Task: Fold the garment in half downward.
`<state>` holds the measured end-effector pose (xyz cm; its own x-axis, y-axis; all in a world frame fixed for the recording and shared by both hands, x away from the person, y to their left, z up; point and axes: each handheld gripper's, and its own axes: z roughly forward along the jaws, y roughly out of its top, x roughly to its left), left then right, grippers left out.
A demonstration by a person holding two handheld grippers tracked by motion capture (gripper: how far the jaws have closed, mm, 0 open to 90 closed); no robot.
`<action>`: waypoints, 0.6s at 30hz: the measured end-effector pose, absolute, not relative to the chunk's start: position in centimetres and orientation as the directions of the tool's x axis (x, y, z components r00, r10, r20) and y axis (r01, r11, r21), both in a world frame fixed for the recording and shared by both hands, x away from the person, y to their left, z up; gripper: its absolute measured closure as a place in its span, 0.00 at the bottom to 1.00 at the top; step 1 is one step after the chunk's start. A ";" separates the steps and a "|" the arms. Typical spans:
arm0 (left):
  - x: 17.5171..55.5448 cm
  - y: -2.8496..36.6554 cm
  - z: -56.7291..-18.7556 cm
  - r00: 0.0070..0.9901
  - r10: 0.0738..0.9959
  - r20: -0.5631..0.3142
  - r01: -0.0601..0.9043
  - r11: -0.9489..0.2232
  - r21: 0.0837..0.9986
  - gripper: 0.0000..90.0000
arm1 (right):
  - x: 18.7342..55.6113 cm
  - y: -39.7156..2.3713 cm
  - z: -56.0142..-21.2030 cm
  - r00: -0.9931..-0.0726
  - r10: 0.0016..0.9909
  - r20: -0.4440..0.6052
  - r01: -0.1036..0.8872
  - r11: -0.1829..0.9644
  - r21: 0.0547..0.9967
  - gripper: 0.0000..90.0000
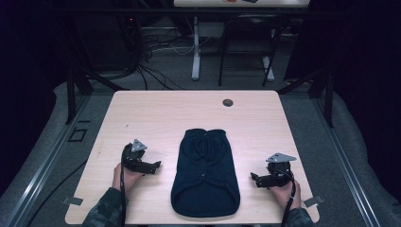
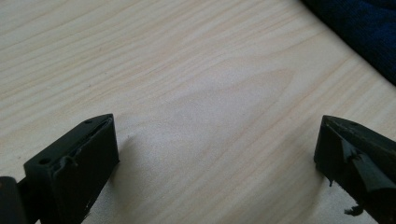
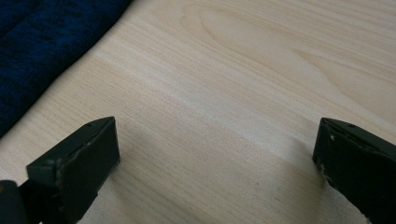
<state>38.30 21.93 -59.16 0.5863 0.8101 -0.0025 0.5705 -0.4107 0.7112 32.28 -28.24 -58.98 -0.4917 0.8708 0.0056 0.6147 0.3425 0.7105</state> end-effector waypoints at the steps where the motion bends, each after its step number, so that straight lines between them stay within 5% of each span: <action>1: 38.3 21.9 -59.2 0.587 0.810 -0.003 0.571 -0.411 0.711 0.00 | 32.3 -28.2 -59.0 -0.492 0.871 0.005 0.614 0.343 0.711 0.00; 18: 38.3 21.9 -59.2 0.586 0.811 -0.002 0.571 -0.410 0.711 0.00 | 32.3 -28.2 -59.0 -0.491 0.871 0.003 0.617 0.345 0.707 0.00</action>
